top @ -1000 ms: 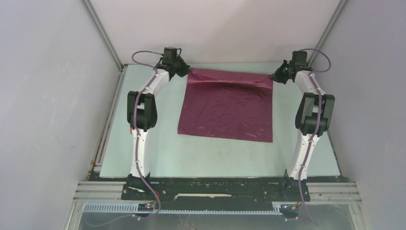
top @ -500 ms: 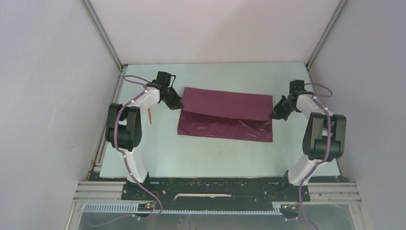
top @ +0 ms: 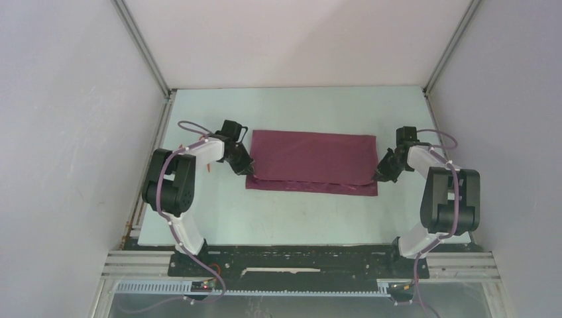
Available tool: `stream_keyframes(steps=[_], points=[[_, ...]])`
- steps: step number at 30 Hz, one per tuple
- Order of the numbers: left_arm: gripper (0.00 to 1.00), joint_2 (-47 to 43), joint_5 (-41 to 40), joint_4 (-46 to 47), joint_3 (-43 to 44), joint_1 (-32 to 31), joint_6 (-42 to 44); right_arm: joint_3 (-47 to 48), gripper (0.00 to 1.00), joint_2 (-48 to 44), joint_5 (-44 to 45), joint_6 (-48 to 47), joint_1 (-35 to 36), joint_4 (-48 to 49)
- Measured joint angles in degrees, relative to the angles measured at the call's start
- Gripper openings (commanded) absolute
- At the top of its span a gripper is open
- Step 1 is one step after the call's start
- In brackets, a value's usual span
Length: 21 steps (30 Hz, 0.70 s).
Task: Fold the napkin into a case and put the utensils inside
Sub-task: Fold and flatten the napkin at the center of the board.
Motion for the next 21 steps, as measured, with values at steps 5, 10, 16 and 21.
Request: stream_keyframes(steps=[5, 10, 16, 21], points=[[0.0, -1.8, -0.5, 1.0, -2.4, -0.3, 0.5, -2.1, 0.0, -2.8, 0.5, -0.1, -0.9, 0.6], [0.0, -3.7, -1.3, 0.9, -4.3, -0.3, 1.1, -3.7, 0.0, -3.4, 0.3, -0.3, -1.3, 0.9], [0.0, -4.2, -1.3, 1.2, -5.1, -0.4, 1.5, -4.5, 0.0, -3.4, 0.2, -0.3, -1.3, 1.1], [0.0, -4.7, -1.3, 1.8, -5.8, -0.4, 1.5, -5.2, 0.0, -3.4, 0.2, -0.3, -1.3, 1.5]])
